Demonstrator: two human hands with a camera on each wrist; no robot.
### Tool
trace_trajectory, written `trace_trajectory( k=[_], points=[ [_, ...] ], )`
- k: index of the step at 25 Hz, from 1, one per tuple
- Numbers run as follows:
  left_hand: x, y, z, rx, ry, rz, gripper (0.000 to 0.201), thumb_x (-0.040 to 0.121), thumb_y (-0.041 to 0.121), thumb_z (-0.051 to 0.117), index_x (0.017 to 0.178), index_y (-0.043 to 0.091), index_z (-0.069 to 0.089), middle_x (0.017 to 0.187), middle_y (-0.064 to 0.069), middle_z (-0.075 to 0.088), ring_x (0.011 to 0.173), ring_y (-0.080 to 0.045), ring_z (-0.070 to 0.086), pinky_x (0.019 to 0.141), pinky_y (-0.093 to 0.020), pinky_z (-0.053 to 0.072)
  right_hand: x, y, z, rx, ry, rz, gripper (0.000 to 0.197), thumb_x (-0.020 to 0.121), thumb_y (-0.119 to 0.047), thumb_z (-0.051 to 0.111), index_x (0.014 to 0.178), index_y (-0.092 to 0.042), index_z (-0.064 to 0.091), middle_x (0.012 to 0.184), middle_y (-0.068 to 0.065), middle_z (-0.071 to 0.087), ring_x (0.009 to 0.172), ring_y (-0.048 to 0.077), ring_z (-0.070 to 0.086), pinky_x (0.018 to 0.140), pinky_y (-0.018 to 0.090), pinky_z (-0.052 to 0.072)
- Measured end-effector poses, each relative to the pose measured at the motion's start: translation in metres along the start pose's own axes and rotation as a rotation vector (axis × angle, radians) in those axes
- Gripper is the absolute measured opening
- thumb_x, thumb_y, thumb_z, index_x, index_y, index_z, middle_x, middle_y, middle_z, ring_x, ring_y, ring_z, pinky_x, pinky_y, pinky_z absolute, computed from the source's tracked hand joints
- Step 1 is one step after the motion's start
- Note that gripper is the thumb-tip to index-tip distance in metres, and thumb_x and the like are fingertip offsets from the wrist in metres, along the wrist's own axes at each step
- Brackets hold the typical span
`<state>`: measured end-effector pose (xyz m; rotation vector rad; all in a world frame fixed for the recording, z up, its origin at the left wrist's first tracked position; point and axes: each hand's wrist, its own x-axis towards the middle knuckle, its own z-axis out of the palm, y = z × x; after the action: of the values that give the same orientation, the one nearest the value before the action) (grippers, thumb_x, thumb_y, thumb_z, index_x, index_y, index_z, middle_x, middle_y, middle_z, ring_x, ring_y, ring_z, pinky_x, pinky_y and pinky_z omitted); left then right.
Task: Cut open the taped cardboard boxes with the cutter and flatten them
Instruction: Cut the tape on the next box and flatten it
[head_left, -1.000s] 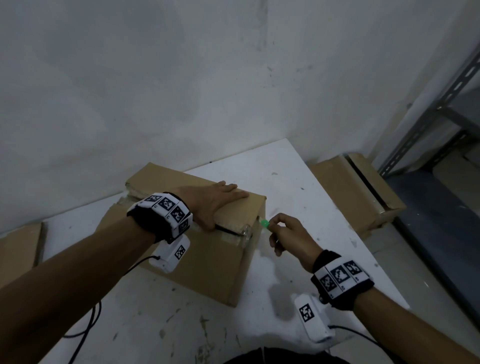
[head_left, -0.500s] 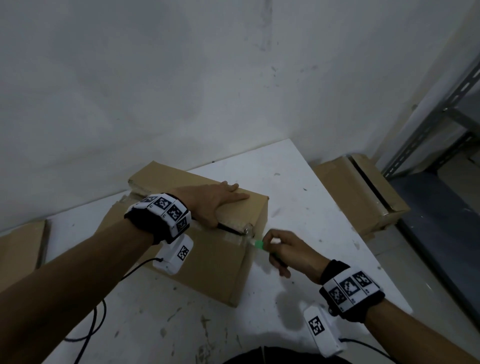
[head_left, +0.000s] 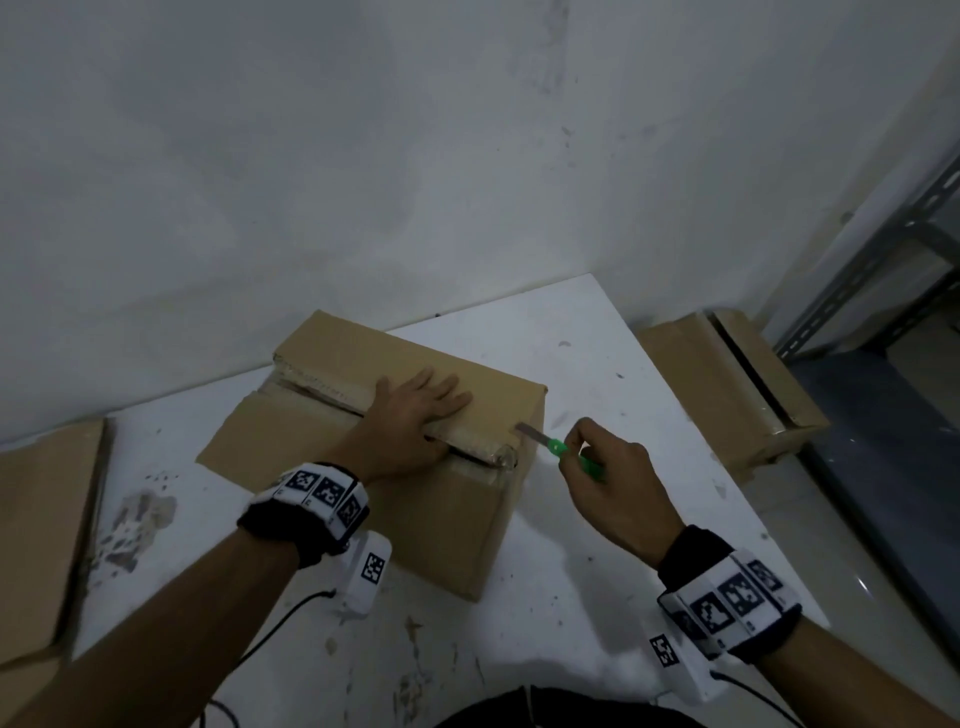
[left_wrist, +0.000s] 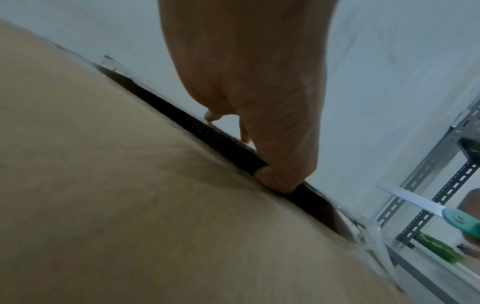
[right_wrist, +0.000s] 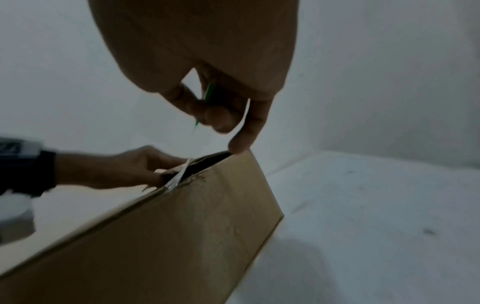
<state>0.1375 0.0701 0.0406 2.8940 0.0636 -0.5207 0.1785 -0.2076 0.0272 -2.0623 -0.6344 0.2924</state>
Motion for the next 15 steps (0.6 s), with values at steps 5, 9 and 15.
trace_trajectory(
  k=[5, 9, 15],
  points=[
    [0.003, 0.003, -0.020, 0.000, -0.075, -0.008, 0.067, 0.096, 0.029, 0.057, 0.155, 0.036, 0.027, 0.166, 0.010, 0.011, 0.154, -0.020, 0.004, 0.118, -0.065, 0.004, -0.002, -0.010, 0.010, -0.384, -0.159, -0.343, 0.009, 0.097, -0.024, 0.050, 0.099, -0.027, 0.042, 0.051, -0.010, 0.039, 0.036, 0.012, 0.027, 0.040, 0.032, 0.032],
    [0.005, 0.006, -0.032, 0.004, -0.097, -0.009, 0.064, 0.095, 0.029, 0.058, 0.153, 0.038, 0.031, 0.165, 0.012, 0.014, 0.154, -0.021, 0.008, 0.118, -0.064, 0.007, 0.004, -0.012, 0.012, -0.682, -0.213, -0.426, 0.040, 0.087, -0.018, 0.065, 0.120, -0.024, 0.045, 0.049, -0.005, 0.045, 0.036, 0.016, 0.021, 0.037, 0.025, 0.022],
    [0.006, 0.007, -0.032, 0.053, -0.129, -0.002, 0.063, 0.096, 0.028, 0.054, 0.153, 0.039, 0.029, 0.165, 0.012, 0.013, 0.154, -0.021, 0.007, 0.118, -0.064, 0.008, 0.004, -0.011, 0.010, -0.816, -0.200, -0.474, 0.062, 0.068, -0.010, 0.076, 0.124, -0.020, 0.052, 0.045, -0.005, 0.042, 0.033, 0.016, 0.020, 0.037, 0.021, 0.018]
  ],
)
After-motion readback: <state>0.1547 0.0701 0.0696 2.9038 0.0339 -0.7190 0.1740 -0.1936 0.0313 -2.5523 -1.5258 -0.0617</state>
